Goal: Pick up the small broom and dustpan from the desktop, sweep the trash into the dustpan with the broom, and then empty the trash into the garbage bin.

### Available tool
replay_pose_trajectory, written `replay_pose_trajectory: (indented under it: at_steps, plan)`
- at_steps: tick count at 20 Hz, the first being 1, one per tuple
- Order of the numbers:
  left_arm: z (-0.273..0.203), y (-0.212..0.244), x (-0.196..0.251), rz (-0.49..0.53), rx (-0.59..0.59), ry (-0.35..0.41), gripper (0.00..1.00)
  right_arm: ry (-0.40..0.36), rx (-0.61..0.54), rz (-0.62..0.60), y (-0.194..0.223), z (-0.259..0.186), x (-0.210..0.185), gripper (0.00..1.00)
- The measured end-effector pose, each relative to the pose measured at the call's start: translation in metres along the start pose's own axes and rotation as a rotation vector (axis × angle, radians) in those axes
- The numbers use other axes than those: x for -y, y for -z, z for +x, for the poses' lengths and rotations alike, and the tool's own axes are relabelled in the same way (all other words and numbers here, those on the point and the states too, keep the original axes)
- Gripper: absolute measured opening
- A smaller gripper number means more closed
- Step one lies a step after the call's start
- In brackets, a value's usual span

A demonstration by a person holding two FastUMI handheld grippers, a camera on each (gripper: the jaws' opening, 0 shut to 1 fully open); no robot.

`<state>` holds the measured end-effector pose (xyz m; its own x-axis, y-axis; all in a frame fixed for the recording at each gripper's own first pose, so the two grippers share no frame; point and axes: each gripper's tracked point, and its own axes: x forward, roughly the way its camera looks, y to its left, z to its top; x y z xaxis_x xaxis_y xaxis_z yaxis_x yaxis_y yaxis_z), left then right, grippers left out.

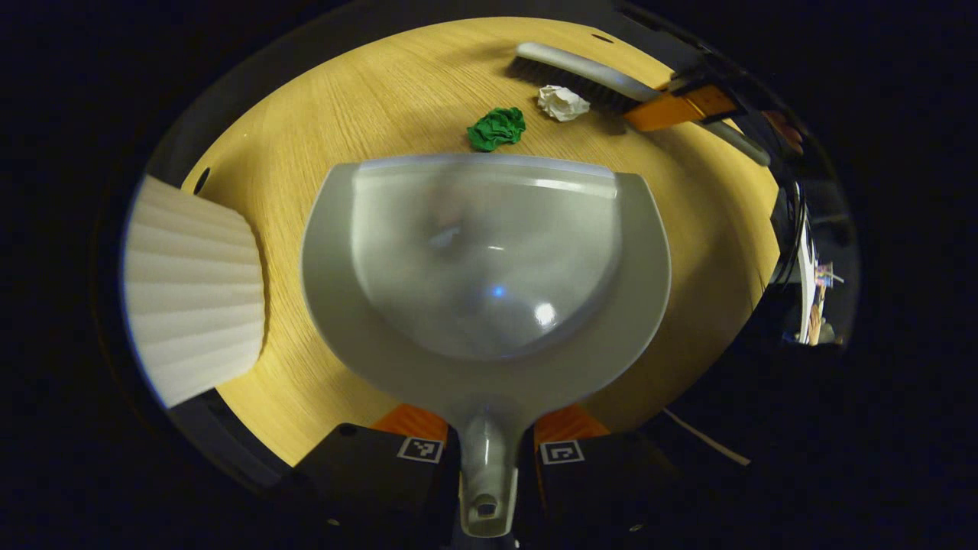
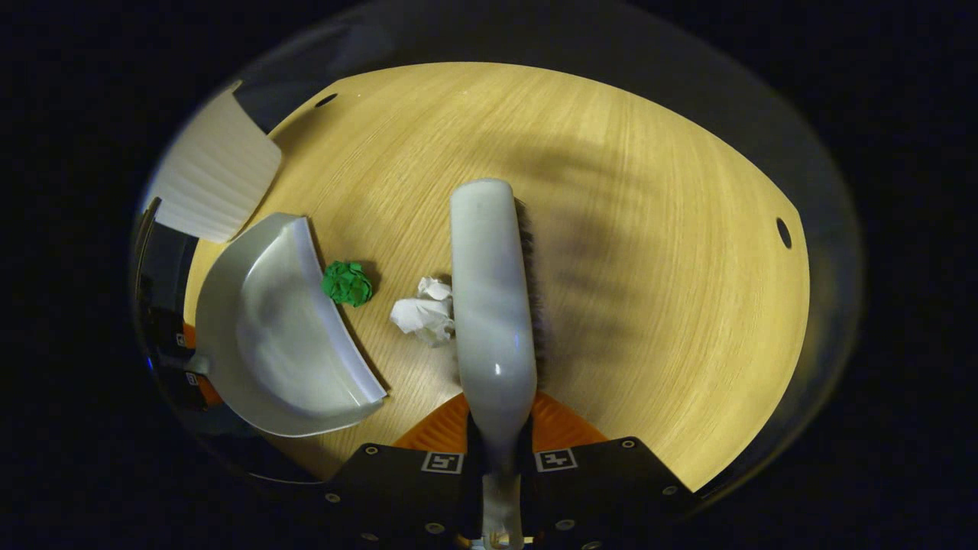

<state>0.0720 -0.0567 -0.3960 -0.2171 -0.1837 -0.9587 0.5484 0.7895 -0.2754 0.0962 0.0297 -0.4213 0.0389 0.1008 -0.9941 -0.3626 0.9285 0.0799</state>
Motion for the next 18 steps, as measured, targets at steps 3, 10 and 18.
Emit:
replay_pose_trajectory:
  at_steps: [3, 10, 18]
  plan:
    - [-0.004, 0.0, -0.006, 0.079, -0.012, -0.009, 0.32, -0.063, -0.023, -0.099, -0.009, 0.0, -0.014, 0.19]
    - [-0.005, 0.002, -0.004, 0.074, -0.001, 0.011, 0.32, -0.235, -0.056, -0.303, 0.003, 0.0, -0.067, 0.19]
    - [-0.005, 0.002, 0.002, -0.026, 0.033, 0.035, 0.32, -0.343, -0.062, -0.301, 0.004, -0.011, -0.079, 0.19]
